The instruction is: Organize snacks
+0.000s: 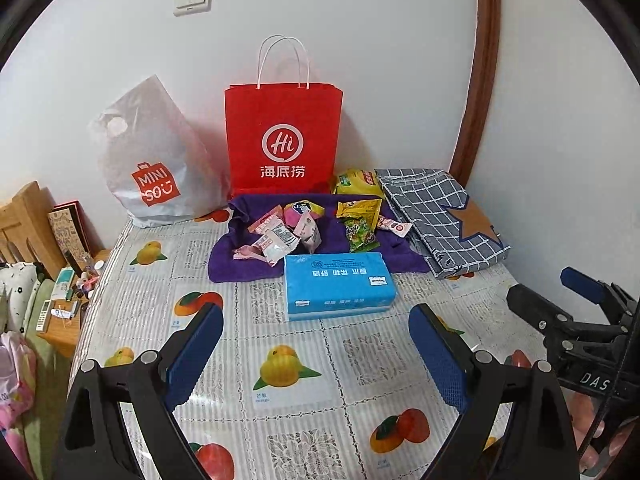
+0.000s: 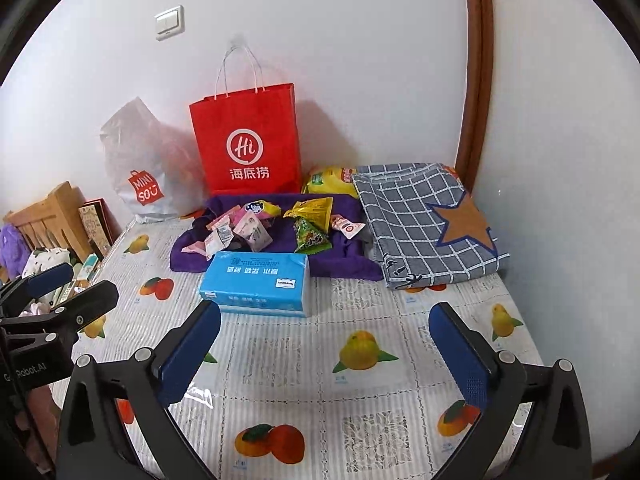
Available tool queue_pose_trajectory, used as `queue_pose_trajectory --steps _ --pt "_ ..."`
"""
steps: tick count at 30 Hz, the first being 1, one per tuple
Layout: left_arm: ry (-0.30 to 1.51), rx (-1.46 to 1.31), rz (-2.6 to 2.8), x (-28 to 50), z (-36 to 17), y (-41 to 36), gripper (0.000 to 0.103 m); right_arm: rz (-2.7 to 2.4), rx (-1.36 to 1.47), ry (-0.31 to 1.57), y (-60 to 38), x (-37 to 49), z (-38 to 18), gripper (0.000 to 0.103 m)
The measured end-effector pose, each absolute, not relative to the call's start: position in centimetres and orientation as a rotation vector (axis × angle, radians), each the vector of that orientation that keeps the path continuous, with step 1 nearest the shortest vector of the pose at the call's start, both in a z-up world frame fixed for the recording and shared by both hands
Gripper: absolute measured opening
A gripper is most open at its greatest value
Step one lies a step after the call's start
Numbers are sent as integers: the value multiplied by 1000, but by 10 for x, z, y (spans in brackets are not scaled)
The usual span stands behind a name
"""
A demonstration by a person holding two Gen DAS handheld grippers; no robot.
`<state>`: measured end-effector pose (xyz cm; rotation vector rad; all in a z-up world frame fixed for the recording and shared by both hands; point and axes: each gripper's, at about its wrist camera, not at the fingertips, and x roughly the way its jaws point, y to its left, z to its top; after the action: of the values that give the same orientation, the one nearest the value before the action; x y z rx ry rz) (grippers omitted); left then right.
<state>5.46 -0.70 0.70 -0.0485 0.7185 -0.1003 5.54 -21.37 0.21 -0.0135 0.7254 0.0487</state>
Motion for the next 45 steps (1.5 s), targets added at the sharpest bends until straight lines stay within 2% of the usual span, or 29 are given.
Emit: queue_pose_trajectory --steps 45 --pt "701 -58 -98 45 14 -11 94 54 -6 690 -214 43 15 102"
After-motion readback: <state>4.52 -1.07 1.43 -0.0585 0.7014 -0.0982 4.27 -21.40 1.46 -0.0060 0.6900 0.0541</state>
